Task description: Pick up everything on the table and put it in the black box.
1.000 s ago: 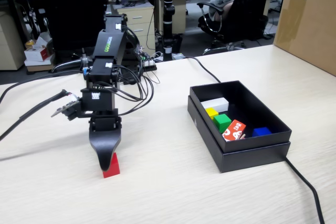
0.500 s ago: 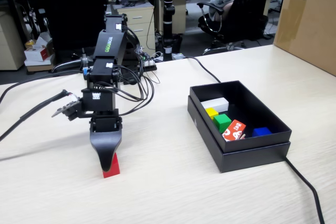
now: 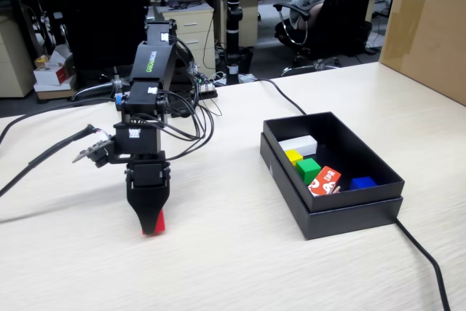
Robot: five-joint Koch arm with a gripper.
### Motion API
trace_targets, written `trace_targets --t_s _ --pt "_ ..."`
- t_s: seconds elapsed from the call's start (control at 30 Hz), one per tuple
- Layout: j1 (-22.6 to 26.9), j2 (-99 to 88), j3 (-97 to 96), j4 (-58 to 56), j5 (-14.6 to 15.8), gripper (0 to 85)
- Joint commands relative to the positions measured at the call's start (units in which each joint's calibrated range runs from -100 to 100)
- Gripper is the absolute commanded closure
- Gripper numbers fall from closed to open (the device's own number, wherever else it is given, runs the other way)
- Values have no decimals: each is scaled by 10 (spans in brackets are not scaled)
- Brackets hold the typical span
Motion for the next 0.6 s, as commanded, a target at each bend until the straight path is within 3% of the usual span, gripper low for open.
trace_targets --t_s 0.0,0.13,0.27,0.57 --pt "0 -19 24 -26 0 694" --pt "-1 -38 10 -31 8 821" --pt "-2 -74 -20 -45 12 821" --pt "26 -278 -28 -243 56 819"
